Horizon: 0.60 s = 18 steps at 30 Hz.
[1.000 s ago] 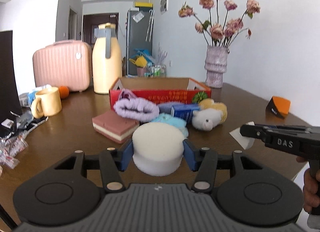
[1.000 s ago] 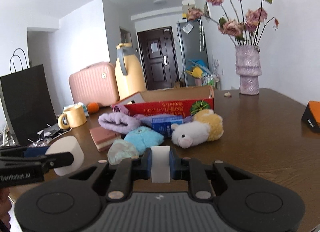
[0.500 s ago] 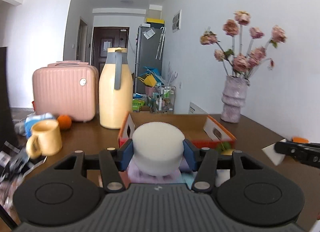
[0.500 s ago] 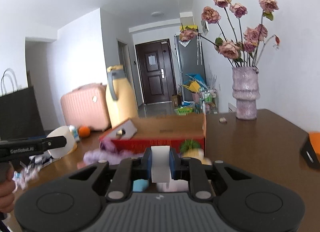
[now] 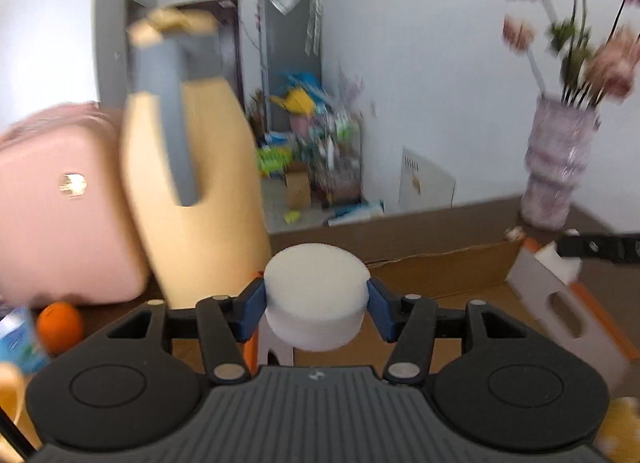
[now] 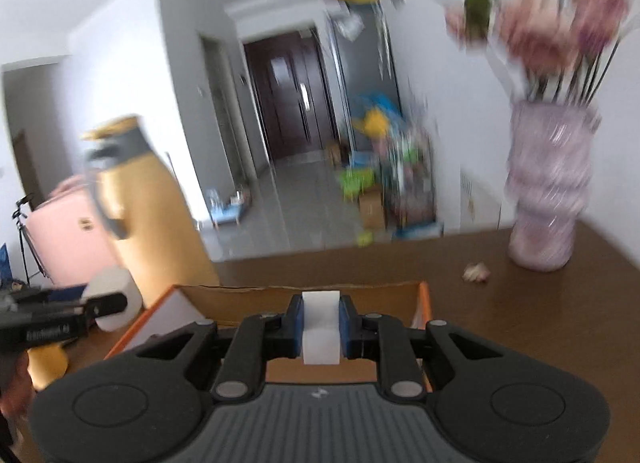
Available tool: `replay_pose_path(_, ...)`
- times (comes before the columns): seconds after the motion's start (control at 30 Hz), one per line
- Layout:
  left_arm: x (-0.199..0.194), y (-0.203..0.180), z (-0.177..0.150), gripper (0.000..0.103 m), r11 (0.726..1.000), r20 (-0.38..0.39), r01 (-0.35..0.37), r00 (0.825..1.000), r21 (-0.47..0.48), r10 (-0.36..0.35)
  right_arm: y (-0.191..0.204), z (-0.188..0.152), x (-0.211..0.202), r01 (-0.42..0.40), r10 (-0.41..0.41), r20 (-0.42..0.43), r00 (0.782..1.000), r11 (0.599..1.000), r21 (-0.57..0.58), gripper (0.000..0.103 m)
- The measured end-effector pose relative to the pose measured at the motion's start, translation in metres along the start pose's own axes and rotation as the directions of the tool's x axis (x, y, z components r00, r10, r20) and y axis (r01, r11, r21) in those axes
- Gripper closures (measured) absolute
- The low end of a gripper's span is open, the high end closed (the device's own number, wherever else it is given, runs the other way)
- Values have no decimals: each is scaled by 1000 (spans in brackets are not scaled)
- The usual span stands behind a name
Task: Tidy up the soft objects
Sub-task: 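Carry the white sponge into the box with the left tool while the right drops the block in, then withdraw both open tools from the box back over the table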
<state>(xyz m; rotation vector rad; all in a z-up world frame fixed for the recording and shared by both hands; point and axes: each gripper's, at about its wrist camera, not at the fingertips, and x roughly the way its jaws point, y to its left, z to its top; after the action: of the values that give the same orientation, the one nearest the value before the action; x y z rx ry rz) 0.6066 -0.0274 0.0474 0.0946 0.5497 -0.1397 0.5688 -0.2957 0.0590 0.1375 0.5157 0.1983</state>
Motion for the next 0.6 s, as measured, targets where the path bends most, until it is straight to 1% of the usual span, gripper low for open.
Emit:
replay_pose_path(0.03,16,2,2,47,1000,-26,-6,1000,-10,6,-6,6,23,0,2,-38,999,999,41,85)
replay_pose_path(0.07,29,2,2,47,1000,-51,-7,999,-2,7,-11,10,46,17,-12,-70,997,997,73,85)
replay_pose_path(0.1,40,3,2,47,1000,-71,-10,997,-4,10,-15,13,67,52,-43,-105,994,995,82,85)
replay_pose_path(0.13,50,4,0,44,1000,-90,-2,996,-14,1,-17,14,85,83,-71,-137,988,993,81,85)
replay_pose_path(0.17,57,3,-1,41,1000,-107,15,994,-9,-15,-17,15,101,105,-94,-166,982,993,61,85)
replay_pose_path(0.2,61,2,-4,35,1000,-121,21,992,0,-21,-16,14,114,128,-120,-184,976,991,31,85)
replay_pose_path(0.23,65,2,-7,27,1000,-123,16,992,2,-15,-14,12,124,153,-151,-194,969,988,-6,84)
replay_pose_path(0.27,67,1,-10,24,1000,-120,17,993,5,-16,-14,11,131,179,-184,-199,963,983,-45,83)
replay_pose_path(0.3,66,1,-11,23,1000,-116,21,993,5,-20,-13,8,135,207,-216,-195,957,976,-68,82)
replay_pose_path(0.33,65,1,-12,22,1000,-111,29,993,-3,-29,-12,6,137,223,-234,-194,953,972,-77,78)
replay_pose_path(0.37,63,0,-11,21,999,-106,35,994,-10,-35,-13,6,137,222,-232,-195,953,972,-72,65)
replay_pose_path(0.4,61,0,-12,20,999,-105,41,994,-18,-42,-14,7,136,212,-221,-187,957,975,-66,48)
replay_pose_path(0.43,63,0,-10,20,999,-109,49,993,-23,-52,-16,8,132,210,-219,-170,961,975,-69,43)
replay_pose_path(0.47,62,-3,-10,20,998,-113,56,992,-19,-57,-15,8,131,219,-230,-154,961,972,-84,41)
replay_pose_path(0.5,61,-5,-11,20,999,-110,51,993,-11,-52,-14,9,129,231,-243,-140,960,968,-96,42)
replay_pose_path(0.6,53,-6,-9,20,1000,-85,16,996,7,-16,-17,11,124,221,-230,-122,965,972,-84,42)
